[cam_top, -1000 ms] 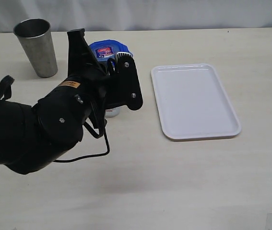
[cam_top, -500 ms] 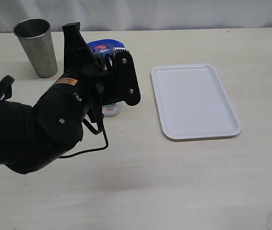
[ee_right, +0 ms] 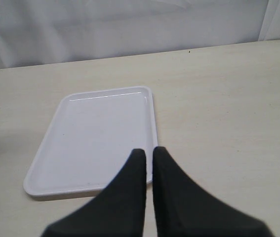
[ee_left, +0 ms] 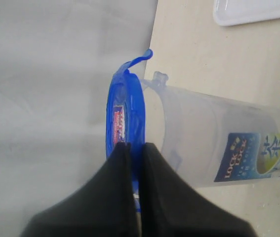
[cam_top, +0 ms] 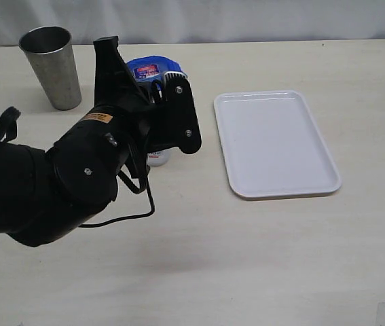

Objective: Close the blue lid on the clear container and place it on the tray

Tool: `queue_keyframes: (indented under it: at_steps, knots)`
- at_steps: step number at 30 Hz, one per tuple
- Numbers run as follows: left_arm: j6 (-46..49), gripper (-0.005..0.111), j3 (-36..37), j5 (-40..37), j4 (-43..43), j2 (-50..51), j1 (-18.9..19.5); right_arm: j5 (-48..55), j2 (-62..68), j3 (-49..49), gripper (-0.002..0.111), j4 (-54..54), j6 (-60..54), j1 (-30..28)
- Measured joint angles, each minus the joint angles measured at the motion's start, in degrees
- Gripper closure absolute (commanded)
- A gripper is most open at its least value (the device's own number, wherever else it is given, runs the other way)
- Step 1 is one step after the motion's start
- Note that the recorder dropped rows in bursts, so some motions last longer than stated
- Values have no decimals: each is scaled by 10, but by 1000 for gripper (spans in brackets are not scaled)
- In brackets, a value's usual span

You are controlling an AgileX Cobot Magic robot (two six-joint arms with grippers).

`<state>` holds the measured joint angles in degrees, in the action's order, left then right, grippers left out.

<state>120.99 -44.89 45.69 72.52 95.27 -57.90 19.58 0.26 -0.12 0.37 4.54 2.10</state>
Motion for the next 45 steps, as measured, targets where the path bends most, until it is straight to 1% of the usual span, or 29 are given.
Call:
queue_keyframes:
  at_steps: [22, 24, 25, 27, 29, 35, 36, 41, 43, 45]
  knots:
    - [0, 105, 0, 7, 12, 0, 0, 0, 0, 0, 104, 0, 0, 0]
    - [0, 95, 0, 7, 12, 0, 0, 0, 0, 0, 104, 0, 0, 0]
    - [0, 85, 0, 7, 12, 0, 0, 0, 0, 0, 104, 0, 0, 0]
    - [0, 75, 0, 7, 13, 0, 0, 0, 0, 0, 104, 0, 0, 0]
    - [0, 71, 0, 8, 14, 0, 0, 0, 0, 0, 104, 0, 0, 0]
    - [0, 71, 0, 9, 18, 0, 0, 0, 0, 0, 104, 0, 0, 0]
    - [0, 70, 0, 9, 23, 0, 0, 0, 0, 0, 104, 0, 0, 0]
    - [0, 48, 0, 9, 36, 0, 0, 0, 0, 0, 104, 0, 0, 0]
    - [0, 44, 0, 9, 43, 0, 0, 0, 0, 0, 104, 0, 0, 0]
    - [0, 43, 0, 9, 48, 0, 0, 0, 0, 0, 104, 0, 0, 0]
